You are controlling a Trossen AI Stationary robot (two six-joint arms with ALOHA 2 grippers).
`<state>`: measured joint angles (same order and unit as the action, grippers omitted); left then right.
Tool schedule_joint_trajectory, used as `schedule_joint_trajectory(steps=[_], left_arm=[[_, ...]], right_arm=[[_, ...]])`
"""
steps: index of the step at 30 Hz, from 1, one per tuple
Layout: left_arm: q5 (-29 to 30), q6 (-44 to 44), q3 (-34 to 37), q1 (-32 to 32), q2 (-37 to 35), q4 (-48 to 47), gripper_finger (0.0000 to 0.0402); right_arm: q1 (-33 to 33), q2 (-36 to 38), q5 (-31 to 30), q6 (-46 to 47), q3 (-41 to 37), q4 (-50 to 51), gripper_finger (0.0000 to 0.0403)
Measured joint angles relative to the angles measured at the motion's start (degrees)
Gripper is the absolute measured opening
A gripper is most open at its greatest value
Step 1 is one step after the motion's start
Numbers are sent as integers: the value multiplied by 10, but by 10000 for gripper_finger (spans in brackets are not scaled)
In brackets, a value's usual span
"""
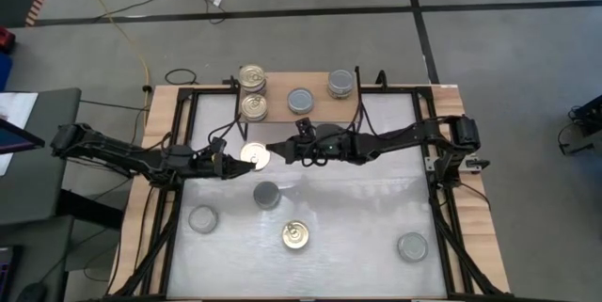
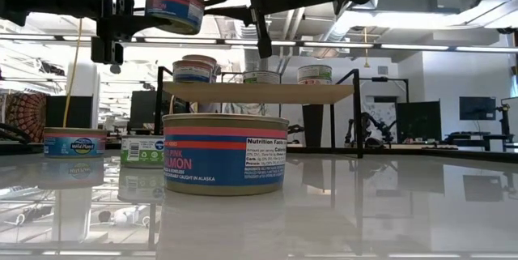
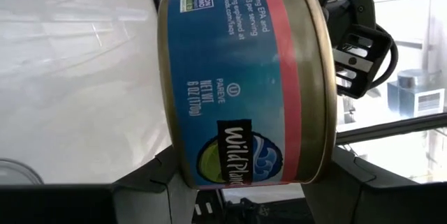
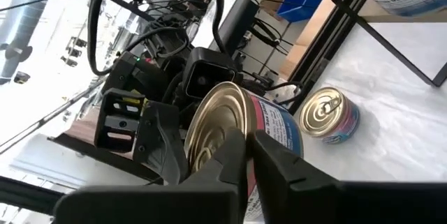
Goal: Stack canned seafood by type on shelf
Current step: Stack the blue pink tuna can on top of the other blue pink tuna can on the shelf
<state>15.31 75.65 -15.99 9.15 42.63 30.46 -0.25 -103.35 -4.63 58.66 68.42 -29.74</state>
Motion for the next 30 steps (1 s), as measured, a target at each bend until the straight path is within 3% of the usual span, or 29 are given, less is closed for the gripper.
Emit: schedule_joint_trajectory(steps=[8,19,30], left_arm=[[0,-1,0,0,0,1,202],[2,-8,0,-2,0,6,202],[-2,-8,0,-10,0,4,202]], right_arm=[[-3,0,7,-2,0,1,99],[-2,0,15,41,0,4,251],[8,-14,6,58,22,28,253]])
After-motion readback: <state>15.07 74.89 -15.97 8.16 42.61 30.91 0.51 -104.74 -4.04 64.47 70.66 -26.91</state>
